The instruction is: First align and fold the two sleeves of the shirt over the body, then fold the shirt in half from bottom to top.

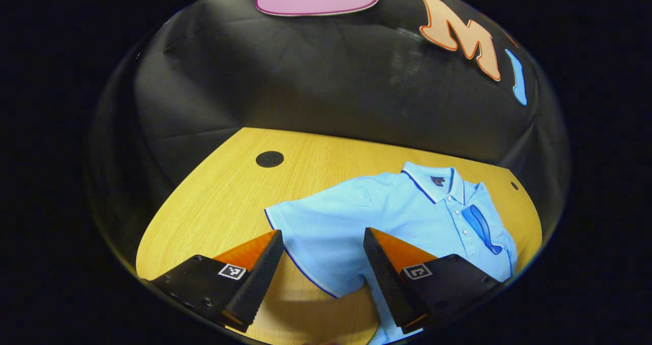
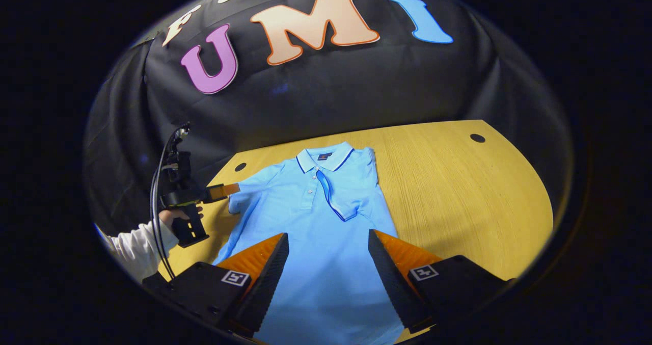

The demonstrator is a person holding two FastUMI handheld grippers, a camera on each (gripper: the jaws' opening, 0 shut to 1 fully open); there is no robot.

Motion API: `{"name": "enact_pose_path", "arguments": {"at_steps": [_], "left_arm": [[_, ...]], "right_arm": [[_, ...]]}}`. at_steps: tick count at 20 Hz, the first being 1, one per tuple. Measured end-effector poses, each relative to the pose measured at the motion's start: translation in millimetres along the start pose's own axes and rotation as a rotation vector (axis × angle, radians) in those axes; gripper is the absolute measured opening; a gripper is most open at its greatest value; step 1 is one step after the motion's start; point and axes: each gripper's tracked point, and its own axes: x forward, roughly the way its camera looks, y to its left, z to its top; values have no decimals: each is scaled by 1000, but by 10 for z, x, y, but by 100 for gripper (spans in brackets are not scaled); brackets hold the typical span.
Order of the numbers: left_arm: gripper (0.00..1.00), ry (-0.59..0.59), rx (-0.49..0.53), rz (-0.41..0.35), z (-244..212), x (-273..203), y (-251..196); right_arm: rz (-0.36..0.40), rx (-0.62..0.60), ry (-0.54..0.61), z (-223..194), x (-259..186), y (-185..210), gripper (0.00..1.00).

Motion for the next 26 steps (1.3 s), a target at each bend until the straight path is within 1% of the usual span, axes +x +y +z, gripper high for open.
{"name": "enact_pose_path", "arguments": {"at_steps": [2, 3, 4, 6, 7, 8, 9, 10, 11, 12, 13, 14, 15, 16, 18, 21, 22, 23, 24, 26], "left_arm": [[95, 22, 6, 6, -47, 81, 35], [97, 30, 13, 7, -66, 121, 44], [94, 40, 16, 8, -90, 148, 37], [93, 42, 27, 1, -89, 182, 13], [92, 47, 35, -1, -97, 202, 13], [89, 57, 47, 6, -112, 196, 31], [86, 61, 62, 14, -118, 207, 57], [80, 63, 73, 15, -119, 217, 61], [78, 65, 83, 17, -109, 213, 78], [58, 60, 83, 7, -109, 229, 68], [51, 61, 83, -4, -95, 251, 45], [40, 68, 86, -16, -128, 224, 26], [31, 66, 82, -34, -118, 231, -27], [14, 67, 78, -37, -123, 246, -44], [2, 57, 68, -40, -108, 246, -49], [0, 34, 64, -30, -40, 214, -27], [0, 15, 66, -29, 31, 179, -54], [0, 0, 71, -35, 103, 131, -102], [0, -16, 75, -46, 174, 77, -182], [0, -38, 83, -81, 294, -22, -430]], "right_arm": [[-26, 5, -35, 114, -60, -21, 98], [-37, 9, -49, 141, -90, -32, 98], [-40, 20, -61, 185, -118, -33, 98], [-50, 40, -73, 230, -141, -47, 98], [-53, 48, -74, 224, -152, -54, 93], [-57, 52, -84, 256, -172, -55, 93], [-60, 55, -89, 271, -186, -58, 98], [-63, 58, -94, 281, -208, -54, 93], [-66, 57, -98, 275, -208, -56, 98], [-71, 53, -97, 270, -210, -68, 92], [-76, 47, -92, 248, -202, -89, 98], [-82, 44, -85, 229, -203, -99, 98], [-81, 45, -82, 223, -201, -102, 98], [-81, 49, -83, 235, -201, -99, 98], [-80, 51, -86, 241, -200, -99, 98], [-90, 40, -86, 233, -204, -161, 98], [-97, 34, -85, 236, -212, -194, 93], [-100, 28, -86, 235, -216, -211, 92], [-101, 25, -84, 233, -218, -226, 98], [-96, 19, -85, 241, -216, -253, 98]]}}
